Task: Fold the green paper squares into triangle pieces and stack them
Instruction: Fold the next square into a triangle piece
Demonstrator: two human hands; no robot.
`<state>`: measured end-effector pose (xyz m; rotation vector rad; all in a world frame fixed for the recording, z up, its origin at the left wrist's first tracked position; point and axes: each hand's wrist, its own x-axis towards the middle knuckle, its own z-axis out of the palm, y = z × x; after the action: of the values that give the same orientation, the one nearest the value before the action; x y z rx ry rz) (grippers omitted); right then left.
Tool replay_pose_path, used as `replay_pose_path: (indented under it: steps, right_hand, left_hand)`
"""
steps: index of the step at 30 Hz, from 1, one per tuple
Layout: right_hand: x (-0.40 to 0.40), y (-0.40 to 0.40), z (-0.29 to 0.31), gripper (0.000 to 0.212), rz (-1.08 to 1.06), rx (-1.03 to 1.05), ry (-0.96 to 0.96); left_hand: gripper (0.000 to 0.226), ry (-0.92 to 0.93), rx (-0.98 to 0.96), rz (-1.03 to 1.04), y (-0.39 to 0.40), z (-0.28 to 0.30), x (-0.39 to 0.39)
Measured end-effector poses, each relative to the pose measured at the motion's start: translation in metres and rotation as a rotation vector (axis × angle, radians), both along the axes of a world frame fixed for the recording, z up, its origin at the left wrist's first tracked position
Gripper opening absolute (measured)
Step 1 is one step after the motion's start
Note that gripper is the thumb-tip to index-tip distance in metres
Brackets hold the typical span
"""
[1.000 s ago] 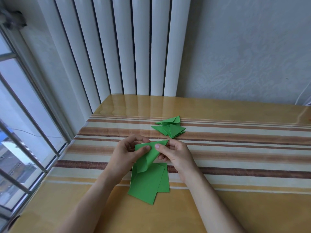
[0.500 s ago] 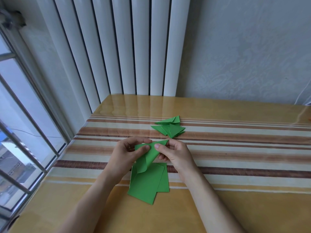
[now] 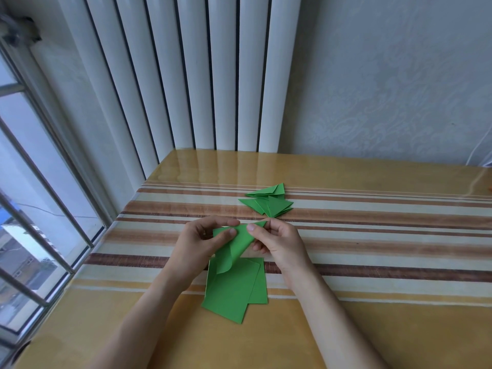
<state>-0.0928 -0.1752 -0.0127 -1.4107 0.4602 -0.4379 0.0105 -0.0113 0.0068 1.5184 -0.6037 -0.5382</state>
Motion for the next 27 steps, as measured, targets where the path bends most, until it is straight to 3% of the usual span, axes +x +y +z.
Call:
replay_pose_path:
  steps: [12, 18, 23, 27]
  right_hand:
    - [-0.0032, -0.0006, 0.0046, 0.007, -0.066, 0.088, -0.040]
    - [-0.0037, -0.0002, 0.0036, 0.011, -0.062, 0.055, -0.059]
    - [-0.0025, 0.0047, 0.0054, 0.019, 0.090, 0.033, -0.017]
    - [-0.0008, 0.0053, 0.0032, 0.014, 0.046, -0.016, -0.007]
  left_hand:
    - [0.015, 0.006, 0.008, 0.012, 0.0010, -0.0008, 0.0021]
    - [0.014, 0.000, 0.016, 0.021, 0.0010, 0.0006, 0.0012]
    - [0.015, 0.010, -0.010, 0.031, 0.0012, 0.0013, -0.0010]
    - [0.015, 0.004, -0.016, 0.028, -0.0006, 0.0032, -0.0033]
